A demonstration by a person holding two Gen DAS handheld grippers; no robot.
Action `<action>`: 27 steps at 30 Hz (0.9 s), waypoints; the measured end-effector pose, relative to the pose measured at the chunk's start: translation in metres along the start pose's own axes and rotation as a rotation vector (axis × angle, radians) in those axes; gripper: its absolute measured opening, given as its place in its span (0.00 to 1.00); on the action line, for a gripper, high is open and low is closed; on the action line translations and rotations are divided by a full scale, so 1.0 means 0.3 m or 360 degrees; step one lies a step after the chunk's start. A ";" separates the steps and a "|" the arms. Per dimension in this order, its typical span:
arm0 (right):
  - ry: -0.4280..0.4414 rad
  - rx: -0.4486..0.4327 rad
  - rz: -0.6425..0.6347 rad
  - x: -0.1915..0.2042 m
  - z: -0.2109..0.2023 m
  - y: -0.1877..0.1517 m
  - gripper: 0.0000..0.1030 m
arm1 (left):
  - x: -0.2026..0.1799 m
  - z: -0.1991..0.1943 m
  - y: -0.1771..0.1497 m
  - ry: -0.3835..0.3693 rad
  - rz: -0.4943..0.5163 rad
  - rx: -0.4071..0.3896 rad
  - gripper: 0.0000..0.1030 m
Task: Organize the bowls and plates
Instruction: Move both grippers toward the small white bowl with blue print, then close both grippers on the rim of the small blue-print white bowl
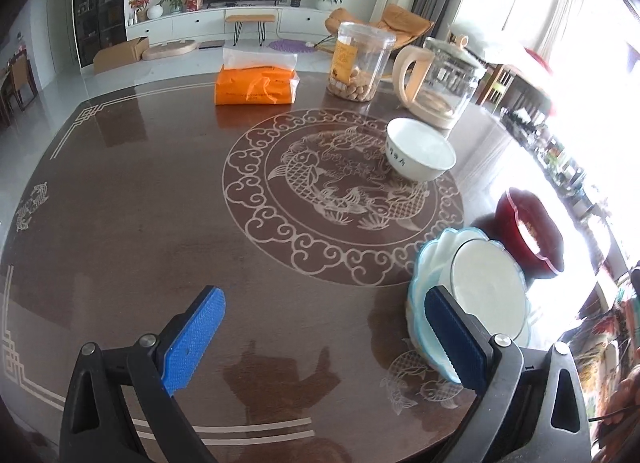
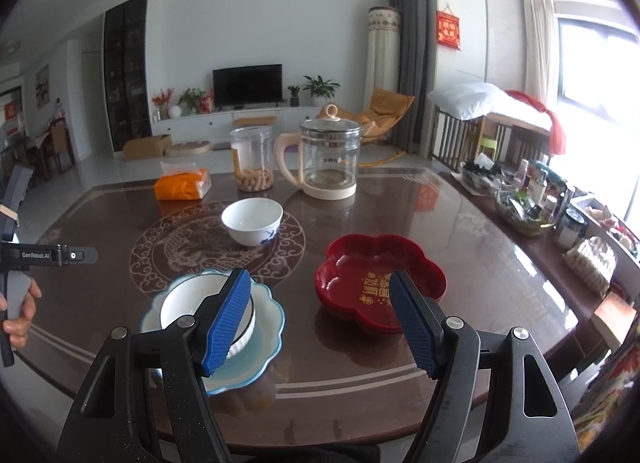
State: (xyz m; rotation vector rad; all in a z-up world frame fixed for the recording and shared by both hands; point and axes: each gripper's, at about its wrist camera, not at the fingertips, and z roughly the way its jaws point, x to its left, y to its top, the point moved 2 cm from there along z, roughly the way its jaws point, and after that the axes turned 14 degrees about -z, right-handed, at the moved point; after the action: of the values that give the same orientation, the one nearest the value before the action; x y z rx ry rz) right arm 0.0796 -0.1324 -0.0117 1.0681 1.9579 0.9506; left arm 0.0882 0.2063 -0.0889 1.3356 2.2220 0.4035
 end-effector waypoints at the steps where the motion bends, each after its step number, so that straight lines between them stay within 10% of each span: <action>1: -0.0002 -0.0002 -0.0008 0.001 0.002 0.006 0.73 | -0.004 0.010 0.000 0.0073 0.0045 -0.0022 0.97; 6: 0.0048 0.0054 -0.0068 -0.006 0.071 0.054 0.73 | -0.007 0.045 0.038 0.0177 0.0117 -0.0072 0.97; 27: 0.0699 0.0658 0.0340 -0.075 0.859 0.240 0.73 | -0.368 0.507 0.484 -0.0077 0.0084 0.0181 0.82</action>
State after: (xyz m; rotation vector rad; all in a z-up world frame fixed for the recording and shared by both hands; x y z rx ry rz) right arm 0.3302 -0.0555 -0.0707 1.4123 2.5158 0.9782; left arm 0.3225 0.1760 -0.1123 1.4499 2.2024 0.2642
